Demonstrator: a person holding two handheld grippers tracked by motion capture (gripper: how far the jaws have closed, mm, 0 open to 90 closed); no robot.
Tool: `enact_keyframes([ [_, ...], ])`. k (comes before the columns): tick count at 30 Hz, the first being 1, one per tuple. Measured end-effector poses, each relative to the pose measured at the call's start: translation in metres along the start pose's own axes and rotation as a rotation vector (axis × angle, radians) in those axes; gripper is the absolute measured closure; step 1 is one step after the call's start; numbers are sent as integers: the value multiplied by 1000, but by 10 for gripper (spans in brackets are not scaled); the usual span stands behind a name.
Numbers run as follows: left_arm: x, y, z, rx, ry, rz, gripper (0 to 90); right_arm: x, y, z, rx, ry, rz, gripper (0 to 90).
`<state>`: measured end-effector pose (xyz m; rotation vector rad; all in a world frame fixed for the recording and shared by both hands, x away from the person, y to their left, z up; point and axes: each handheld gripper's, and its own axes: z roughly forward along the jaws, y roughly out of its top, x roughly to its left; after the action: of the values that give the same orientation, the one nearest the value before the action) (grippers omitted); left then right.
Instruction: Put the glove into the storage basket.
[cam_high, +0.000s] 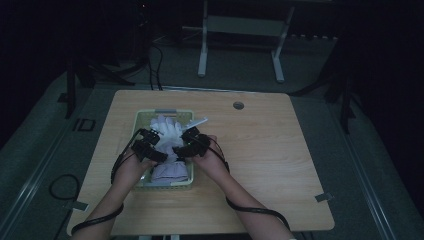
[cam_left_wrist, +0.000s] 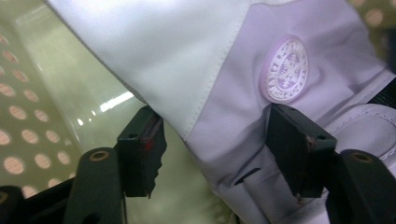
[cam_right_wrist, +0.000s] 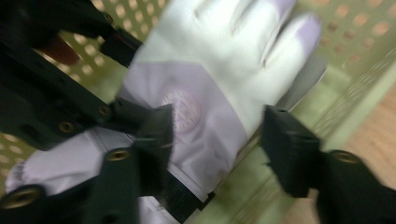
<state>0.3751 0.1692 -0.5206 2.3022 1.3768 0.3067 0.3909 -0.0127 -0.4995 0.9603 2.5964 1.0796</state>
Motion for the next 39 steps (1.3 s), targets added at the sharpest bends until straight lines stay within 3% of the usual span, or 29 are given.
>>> enact_keyframes([
  [2,-1,-1,-1,-23,12,20,226,-3,0,-3,-21,25,2,321],
  [3,-2,-1,-3,-48,44,46,226,-6,-1,-7,-31,45,-2,287],
  [5,-1,-2,-5,-79,61,55,103,-10,-4,-15,-53,85,-16,237],
  [7,1,-4,-10,-103,65,47,0,-16,-6,-20,-66,127,4,204],
  [12,0,-7,-26,-188,83,39,0,-24,-12,-28,-96,175,-31,144],
  [16,-8,-9,-37,-228,65,54,0,-27,-15,-35,-118,180,-38,140],
  [24,-31,-6,-46,-287,-37,56,0,-36,-22,-45,-122,172,-46,140],
  [32,-59,1,-47,-294,-57,123,0,-47,-31,-54,-121,153,-46,140],
  [38,-78,6,-48,-309,-98,148,0,-55,-40,-62,-119,144,-49,139],
  [39,-84,7,-47,-314,-122,152,0,-57,-43,-65,-122,142,-51,139],
])
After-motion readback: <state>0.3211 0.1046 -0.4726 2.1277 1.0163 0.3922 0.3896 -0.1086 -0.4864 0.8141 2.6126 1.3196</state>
